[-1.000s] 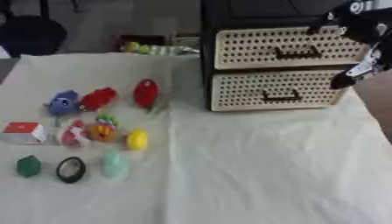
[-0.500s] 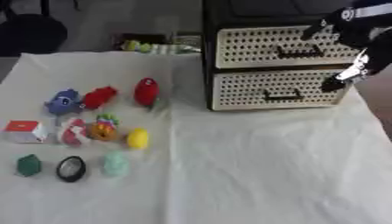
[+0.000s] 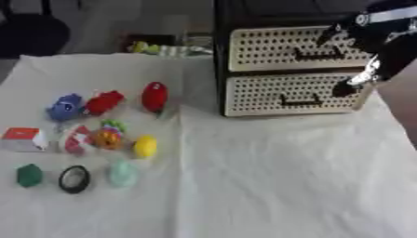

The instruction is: Pick up objects from table and place into drawer.

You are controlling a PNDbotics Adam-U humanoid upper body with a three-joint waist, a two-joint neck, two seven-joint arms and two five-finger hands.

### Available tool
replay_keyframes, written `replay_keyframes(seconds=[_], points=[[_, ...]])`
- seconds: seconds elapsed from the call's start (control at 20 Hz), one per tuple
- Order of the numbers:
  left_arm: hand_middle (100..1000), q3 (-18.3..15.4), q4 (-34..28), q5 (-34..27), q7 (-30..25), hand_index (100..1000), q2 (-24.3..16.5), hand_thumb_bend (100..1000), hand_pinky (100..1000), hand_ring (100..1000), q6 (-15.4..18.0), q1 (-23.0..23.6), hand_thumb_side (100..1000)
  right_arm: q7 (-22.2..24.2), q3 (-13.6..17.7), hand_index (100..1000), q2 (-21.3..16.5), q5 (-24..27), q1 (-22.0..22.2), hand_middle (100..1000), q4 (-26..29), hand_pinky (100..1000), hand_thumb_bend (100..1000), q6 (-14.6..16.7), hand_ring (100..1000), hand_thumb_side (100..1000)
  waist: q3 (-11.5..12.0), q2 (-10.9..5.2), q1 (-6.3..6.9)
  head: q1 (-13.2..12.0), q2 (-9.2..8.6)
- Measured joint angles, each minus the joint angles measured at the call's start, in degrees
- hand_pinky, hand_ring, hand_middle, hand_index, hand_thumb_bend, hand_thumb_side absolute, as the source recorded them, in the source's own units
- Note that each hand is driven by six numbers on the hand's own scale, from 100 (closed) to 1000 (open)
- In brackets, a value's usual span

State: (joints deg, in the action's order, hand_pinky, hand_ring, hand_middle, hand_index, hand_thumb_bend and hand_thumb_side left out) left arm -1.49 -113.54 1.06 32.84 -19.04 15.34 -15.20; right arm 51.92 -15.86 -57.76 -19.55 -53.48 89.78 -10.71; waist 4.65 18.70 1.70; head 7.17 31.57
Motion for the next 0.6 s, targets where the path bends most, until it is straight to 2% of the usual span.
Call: replay_keyframes(seconds=[0.6], points=[[640, 0.23, 0.0, -0.01, -0.05, 842, 0.47, 100, 351, 569, -0.05, -0.01, 943, -0.04, -1.64, 930, 0.05, -2.6, 0.59, 145, -0.18, 117, 549, 0.36, 190, 430, 0.21, 0.16, -0.07, 0.09, -0.2]])
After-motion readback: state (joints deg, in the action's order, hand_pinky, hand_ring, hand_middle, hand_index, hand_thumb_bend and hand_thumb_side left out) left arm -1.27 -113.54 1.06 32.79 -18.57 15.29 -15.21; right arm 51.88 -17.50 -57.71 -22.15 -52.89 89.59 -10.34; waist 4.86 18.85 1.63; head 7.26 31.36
